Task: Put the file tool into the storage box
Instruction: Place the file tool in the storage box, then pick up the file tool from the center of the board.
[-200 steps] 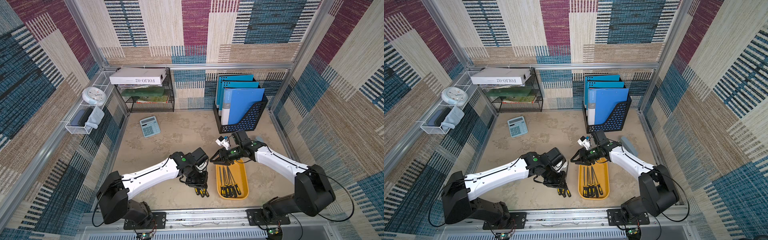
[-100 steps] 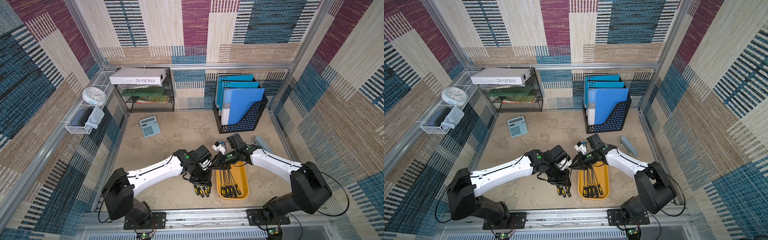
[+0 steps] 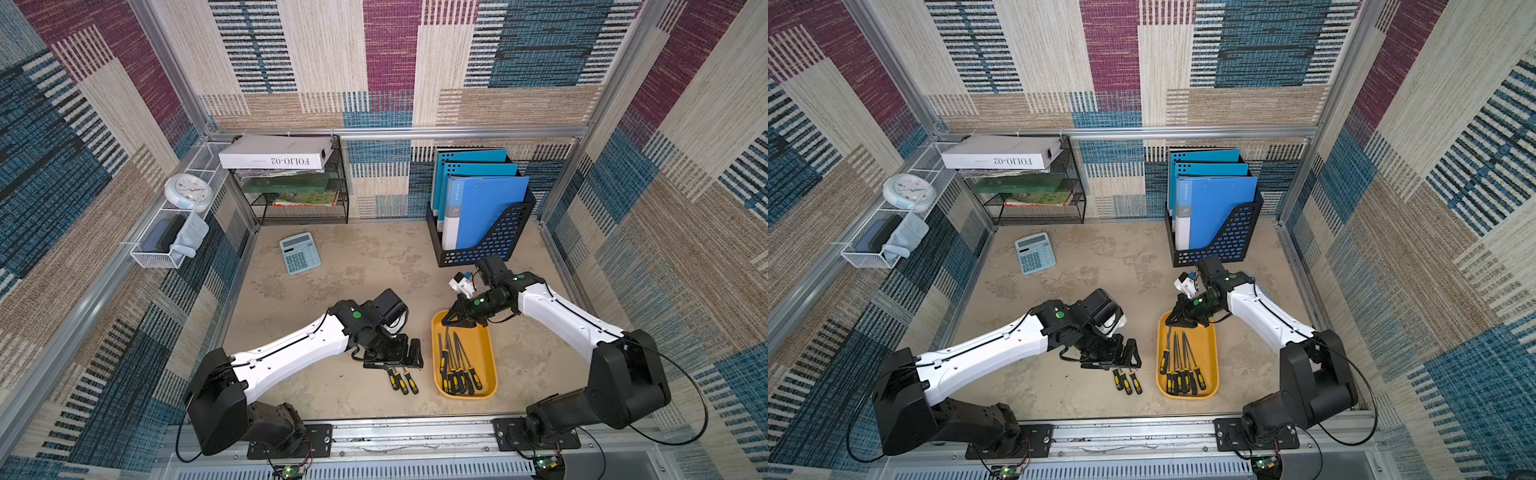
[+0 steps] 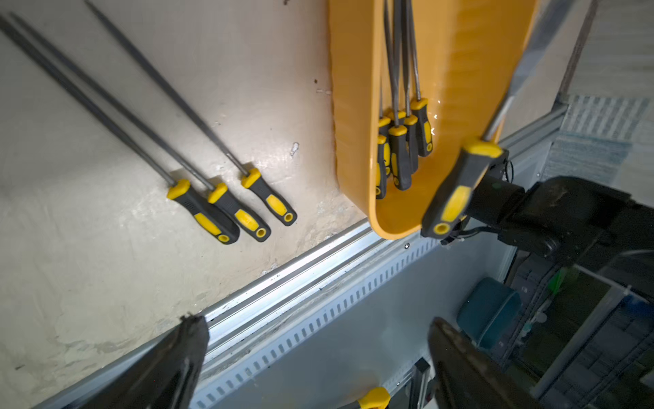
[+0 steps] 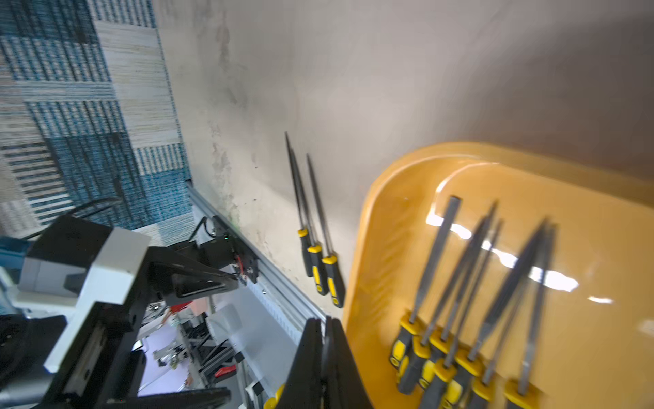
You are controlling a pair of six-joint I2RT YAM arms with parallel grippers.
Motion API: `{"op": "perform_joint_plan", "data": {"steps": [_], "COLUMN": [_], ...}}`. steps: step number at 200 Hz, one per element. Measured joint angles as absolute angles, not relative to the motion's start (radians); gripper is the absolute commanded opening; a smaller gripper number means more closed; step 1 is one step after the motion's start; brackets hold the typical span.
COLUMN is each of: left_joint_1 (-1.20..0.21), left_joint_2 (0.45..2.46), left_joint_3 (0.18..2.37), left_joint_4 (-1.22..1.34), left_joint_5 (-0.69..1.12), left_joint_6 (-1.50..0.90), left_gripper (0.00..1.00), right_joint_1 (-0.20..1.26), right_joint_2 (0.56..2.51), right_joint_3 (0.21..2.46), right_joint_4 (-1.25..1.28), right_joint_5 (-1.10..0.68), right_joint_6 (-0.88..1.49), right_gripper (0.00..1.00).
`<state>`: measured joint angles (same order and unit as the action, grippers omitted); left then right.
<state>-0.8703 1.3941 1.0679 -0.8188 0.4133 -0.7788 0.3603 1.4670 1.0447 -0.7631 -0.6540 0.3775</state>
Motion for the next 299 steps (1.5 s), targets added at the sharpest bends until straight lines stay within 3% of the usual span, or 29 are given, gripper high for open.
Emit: {"op": "perform_joint_plan", "data": {"steps": [68,144,162,213,248,299], "left_joint_1": [-0.832,-0.831,-0.831,-0.833,-0.848,-0.889], "left_joint_2": [1.368,1.369,1.372,1.412,1.455,1.552], "left_joint_3": [0.998,0.919,0.905,0.888,0.888,0.925], "left_joint_4": [-0.828,-0.798,-0.785,-0.756,-0.754,-0.764], "left_joint_5": [0.366,0.358,0.35,0.34,0.337,0.303], "left_joint_6": [-0.81,-0.87,-0.888,-0.92,-0.957,-0.986], "left_gripper": [0.99,0.97,0.96,0.9,0.75,0.66], "right_joint_1": [0.353,0.385,0.393,0.403,0.402,0.402], "right_joint_2": [1.557,1.605,1.614,1.61,1.575,1.547], "right_joint_3": [1.056,1.012,0.999,0.979,1.006,1.083], "right_joint_4": [-0.938,-0.897,-0.881,-0.851,-0.859,-0.878], "right_joint_5": [-0.415,-0.369,-0.372,-0.376,-0.368,-0.352], "right_joint_6": [0.216,0.203,0.204,0.211,0.221,0.229], "right_gripper": [0.0,0.02,0.07,0.35,0.38,0.37]}}
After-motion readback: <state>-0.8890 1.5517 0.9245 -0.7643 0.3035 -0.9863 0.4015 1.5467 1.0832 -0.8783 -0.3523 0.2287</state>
